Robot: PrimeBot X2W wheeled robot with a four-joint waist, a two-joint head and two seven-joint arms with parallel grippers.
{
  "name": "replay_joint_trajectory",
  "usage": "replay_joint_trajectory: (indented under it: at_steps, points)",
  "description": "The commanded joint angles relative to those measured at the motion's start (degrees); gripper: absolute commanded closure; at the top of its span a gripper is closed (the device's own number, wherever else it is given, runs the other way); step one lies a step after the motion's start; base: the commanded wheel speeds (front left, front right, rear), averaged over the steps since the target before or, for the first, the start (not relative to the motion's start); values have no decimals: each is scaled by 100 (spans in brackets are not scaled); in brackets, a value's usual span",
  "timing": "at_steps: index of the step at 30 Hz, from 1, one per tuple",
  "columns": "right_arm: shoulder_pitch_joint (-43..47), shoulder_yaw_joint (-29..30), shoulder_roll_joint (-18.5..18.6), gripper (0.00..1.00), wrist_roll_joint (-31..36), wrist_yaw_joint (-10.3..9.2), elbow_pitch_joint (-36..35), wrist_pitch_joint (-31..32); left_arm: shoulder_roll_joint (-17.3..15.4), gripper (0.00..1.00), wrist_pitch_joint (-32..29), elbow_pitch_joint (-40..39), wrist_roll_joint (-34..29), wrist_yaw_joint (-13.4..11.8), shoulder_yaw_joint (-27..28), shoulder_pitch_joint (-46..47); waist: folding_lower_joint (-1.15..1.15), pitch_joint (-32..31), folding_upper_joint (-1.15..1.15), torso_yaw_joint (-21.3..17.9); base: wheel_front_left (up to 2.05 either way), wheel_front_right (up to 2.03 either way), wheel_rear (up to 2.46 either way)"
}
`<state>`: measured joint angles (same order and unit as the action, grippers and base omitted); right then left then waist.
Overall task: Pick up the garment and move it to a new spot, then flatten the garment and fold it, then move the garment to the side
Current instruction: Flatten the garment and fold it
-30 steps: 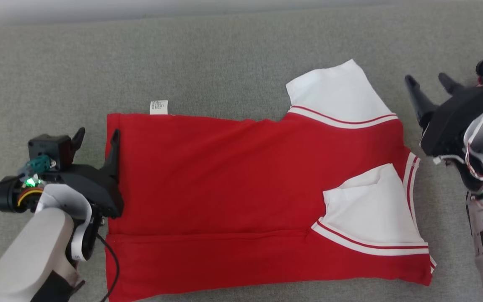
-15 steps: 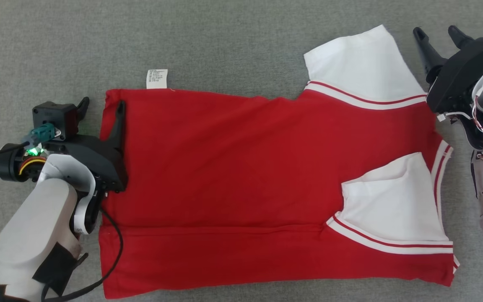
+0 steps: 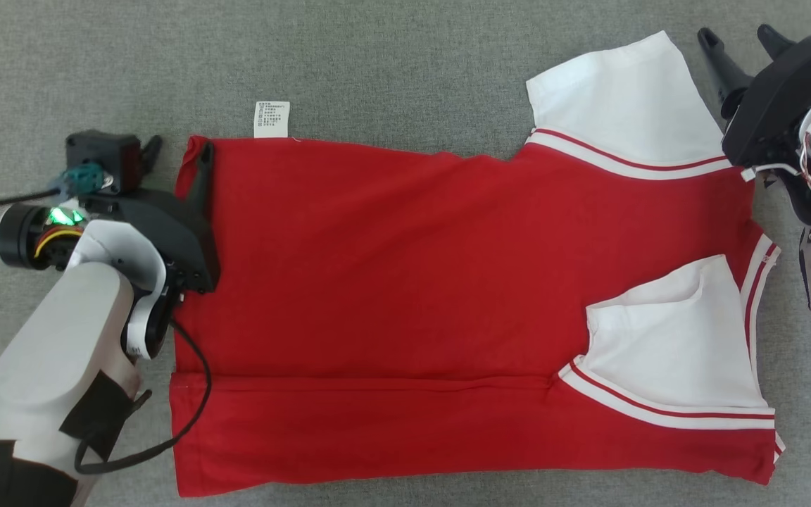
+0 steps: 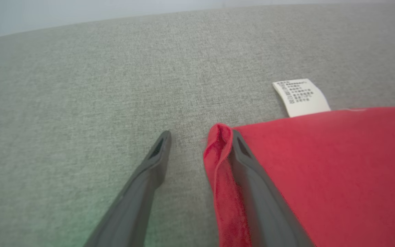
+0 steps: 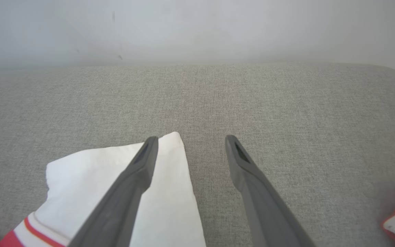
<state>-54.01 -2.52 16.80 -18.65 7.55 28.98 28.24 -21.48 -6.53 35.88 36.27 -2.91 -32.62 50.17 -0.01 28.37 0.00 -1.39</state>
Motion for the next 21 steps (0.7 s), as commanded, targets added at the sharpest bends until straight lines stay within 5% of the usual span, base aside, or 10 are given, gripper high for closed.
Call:
replay_joint_trajectory:
  at_steps: [1, 21]
  points:
    - [-111, 0, 34, 0, 10, -16, 63, 61, 77, 100, -263, 180, 32, 81, -154, -123, 1, 21, 0, 2, 0, 0, 0]
    - [-477, 332, 27, 0, 501, -16, 621, 1148, -33, 100, -353, -206, 152, 169, -204, -178, 1, 190, 0, 432, 0, 0, 0]
